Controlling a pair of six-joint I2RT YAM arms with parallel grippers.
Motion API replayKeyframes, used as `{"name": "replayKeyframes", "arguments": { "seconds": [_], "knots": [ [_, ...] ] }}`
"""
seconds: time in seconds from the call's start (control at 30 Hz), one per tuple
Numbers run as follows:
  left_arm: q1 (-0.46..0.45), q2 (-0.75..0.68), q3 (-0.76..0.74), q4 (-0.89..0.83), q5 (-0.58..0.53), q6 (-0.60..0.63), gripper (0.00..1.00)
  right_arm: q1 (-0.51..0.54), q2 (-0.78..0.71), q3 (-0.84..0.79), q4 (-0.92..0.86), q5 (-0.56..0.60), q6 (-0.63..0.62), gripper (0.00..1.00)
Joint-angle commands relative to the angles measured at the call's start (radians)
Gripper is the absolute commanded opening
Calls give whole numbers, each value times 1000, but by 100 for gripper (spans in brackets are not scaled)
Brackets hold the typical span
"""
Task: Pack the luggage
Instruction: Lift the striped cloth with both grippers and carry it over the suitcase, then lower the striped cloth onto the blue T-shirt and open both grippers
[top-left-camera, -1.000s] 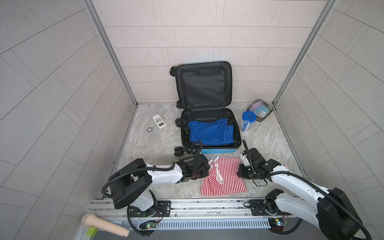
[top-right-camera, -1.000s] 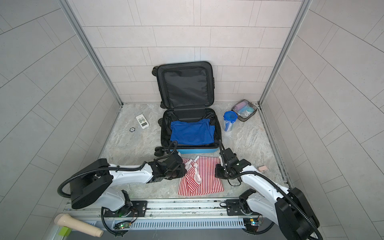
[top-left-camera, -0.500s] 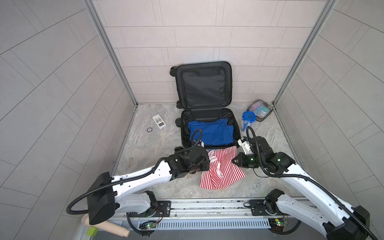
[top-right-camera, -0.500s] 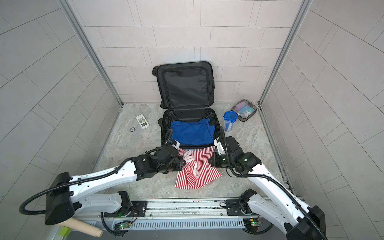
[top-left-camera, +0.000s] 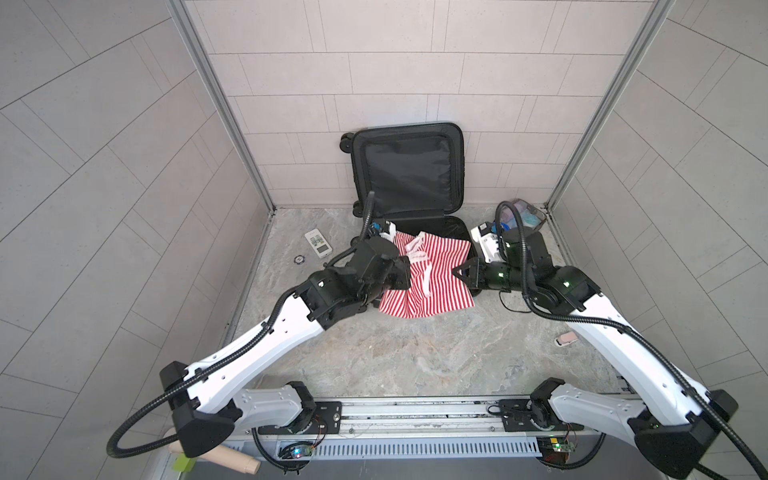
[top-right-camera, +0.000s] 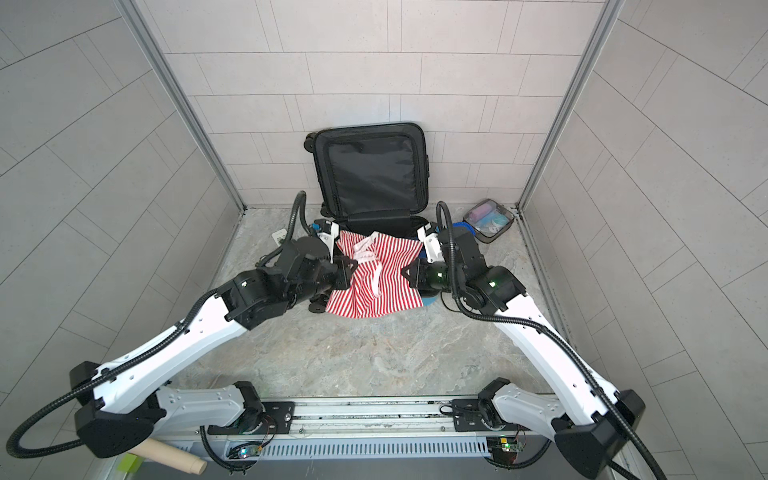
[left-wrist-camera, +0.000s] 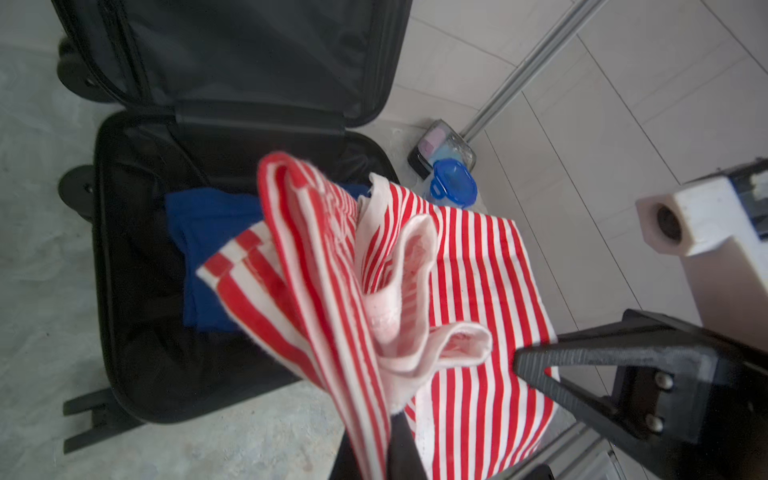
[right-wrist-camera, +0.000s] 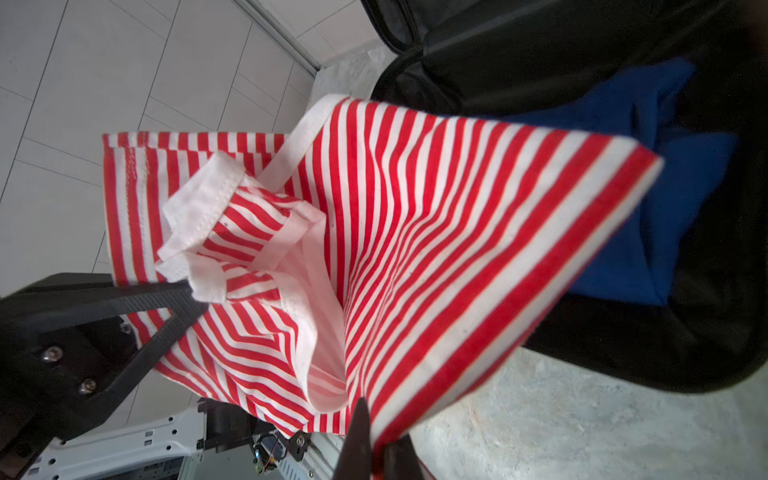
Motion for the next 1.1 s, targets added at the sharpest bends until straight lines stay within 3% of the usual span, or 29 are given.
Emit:
{"name": "replayKeyframes", "arguments": {
  "seconds": [0.0, 0.3, 0.57, 1.0, 1.07],
  "knots": [
    [75, 83, 101, -31, 38, 112, 0, -16, 91, 99, 38, 33, -40, 0],
    [257, 305, 159, 46, 169, 149, 0, -122, 418, 335, -1, 33, -85, 0],
    [337, 527, 177, 120, 218, 183, 0, -160, 689, 466, -65, 51, -187, 0],
    [398, 793, 271, 23, 253, 183, 0, -183, 904, 542, -126, 119, -229, 0],
    [403, 811, 268, 21, 249, 186, 0, -189, 899, 551, -137, 122, -234, 11]
  ]
}}
